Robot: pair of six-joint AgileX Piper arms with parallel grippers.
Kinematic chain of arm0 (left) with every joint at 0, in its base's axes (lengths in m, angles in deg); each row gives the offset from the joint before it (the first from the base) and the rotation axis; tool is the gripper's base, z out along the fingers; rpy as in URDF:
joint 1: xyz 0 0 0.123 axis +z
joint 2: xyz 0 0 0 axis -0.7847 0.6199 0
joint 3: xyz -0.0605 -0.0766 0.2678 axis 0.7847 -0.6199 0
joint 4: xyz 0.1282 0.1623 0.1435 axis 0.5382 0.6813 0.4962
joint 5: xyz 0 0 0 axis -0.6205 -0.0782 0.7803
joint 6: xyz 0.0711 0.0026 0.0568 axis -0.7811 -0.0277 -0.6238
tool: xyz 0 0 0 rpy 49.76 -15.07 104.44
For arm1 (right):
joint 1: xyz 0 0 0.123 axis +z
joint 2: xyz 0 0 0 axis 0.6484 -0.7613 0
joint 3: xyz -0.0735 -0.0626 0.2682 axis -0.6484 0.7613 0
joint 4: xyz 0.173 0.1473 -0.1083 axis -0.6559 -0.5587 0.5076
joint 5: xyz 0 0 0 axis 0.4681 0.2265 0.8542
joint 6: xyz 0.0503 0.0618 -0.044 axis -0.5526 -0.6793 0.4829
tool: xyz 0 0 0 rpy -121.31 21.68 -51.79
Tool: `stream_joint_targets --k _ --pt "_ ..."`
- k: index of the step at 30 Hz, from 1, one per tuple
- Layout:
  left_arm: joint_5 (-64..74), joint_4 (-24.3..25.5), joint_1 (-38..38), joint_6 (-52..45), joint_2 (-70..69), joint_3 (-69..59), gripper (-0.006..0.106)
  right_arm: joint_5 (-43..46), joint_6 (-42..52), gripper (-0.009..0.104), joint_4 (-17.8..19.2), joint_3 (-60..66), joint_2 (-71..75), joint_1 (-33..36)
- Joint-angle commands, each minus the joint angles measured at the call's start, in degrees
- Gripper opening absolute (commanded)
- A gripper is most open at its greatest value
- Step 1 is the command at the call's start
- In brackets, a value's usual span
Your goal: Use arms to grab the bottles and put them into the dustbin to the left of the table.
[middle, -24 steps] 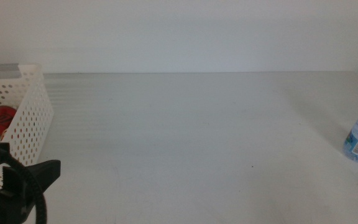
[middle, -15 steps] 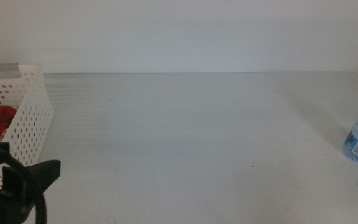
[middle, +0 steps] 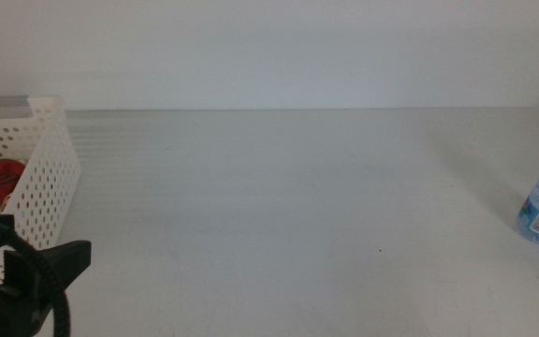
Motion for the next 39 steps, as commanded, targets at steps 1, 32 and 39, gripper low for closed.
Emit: stream_joint_targets --k 1,32,39 --pt "-3.9 -0.5 -0.2 0.8 0.1 1.6 0.090 4.6 0.9 0.076 5.3 -4.0 -4.1 -0.3" --pt "-3.9 -0.5 -0.2 0.8 0.1 1.6 0.090 18.3 1.2 0.076 -1.3 3.2 -9.5 -0.3" --pt "-3.9 -0.5 -0.2 0.8 0.1 1.6 0.090 21.9 1.3 0.076 -2.7 5.9 -9.5 -0.3"
